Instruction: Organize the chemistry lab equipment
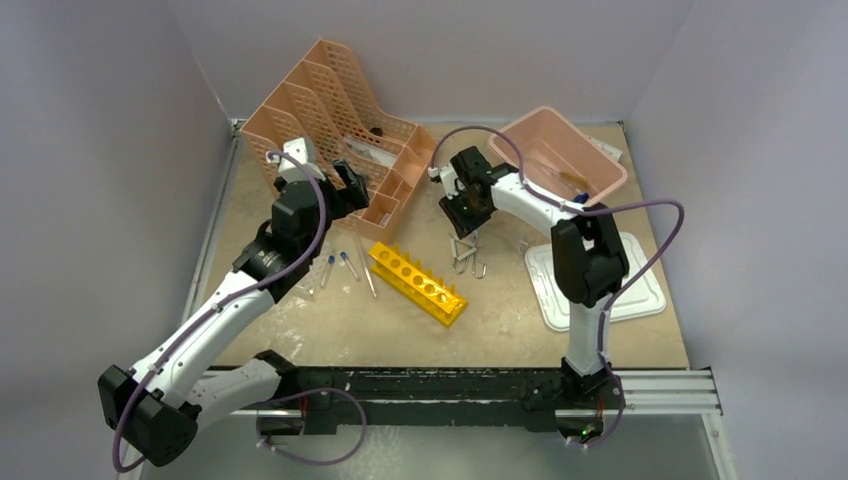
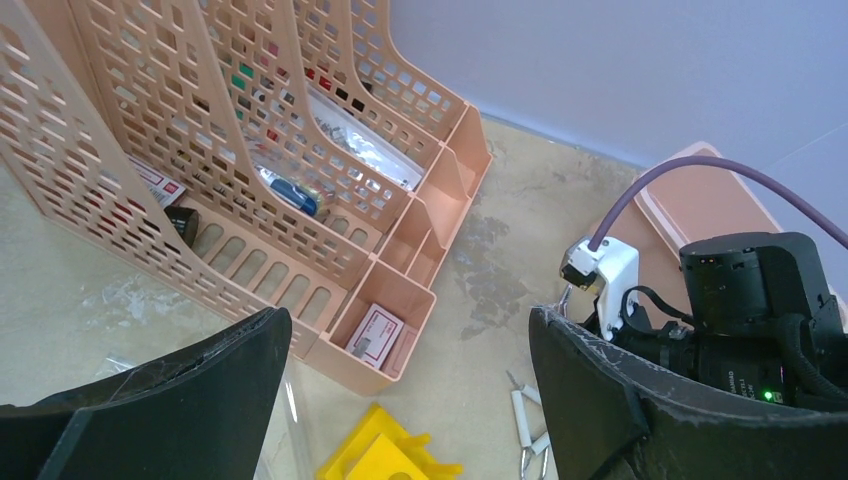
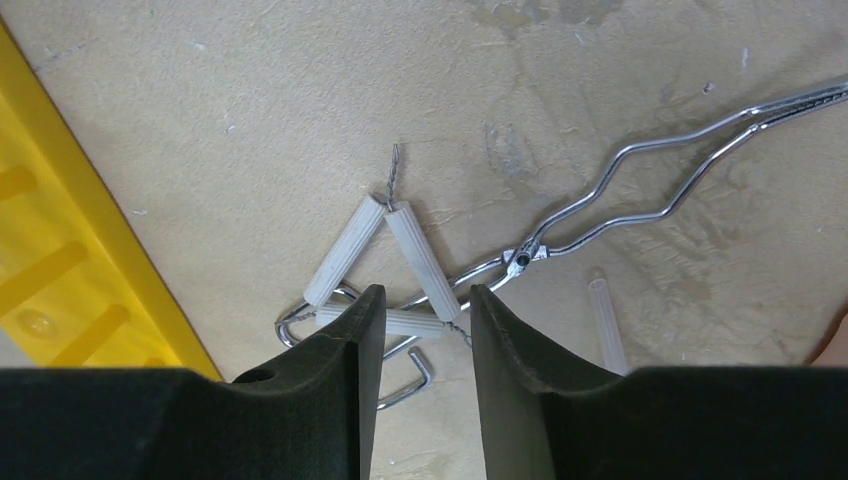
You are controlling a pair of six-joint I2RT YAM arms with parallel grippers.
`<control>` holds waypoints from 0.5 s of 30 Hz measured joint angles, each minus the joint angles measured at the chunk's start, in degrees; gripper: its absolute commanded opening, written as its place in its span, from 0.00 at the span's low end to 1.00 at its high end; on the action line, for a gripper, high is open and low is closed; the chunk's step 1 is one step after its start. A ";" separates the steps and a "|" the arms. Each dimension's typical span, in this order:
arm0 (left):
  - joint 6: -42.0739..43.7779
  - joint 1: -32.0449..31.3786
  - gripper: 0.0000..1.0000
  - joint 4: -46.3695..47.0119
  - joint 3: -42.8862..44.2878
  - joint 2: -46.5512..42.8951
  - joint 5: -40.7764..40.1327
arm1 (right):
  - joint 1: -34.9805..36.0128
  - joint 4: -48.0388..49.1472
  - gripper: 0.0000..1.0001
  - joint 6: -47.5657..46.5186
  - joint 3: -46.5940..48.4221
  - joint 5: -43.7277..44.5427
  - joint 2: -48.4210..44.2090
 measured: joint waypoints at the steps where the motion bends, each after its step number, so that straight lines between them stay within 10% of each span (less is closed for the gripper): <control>1: 0.00 0.00 0.88 -0.02 -0.15 -0.20 -0.02 | 0.04 0.00 0.38 -0.20 0.00 0.09 0.11; 15: -0.07 0.00 0.88 -0.13 -0.74 -0.42 -0.20 | 2.19 -0.37 0.22 -2.99 1.64 2.12 6.25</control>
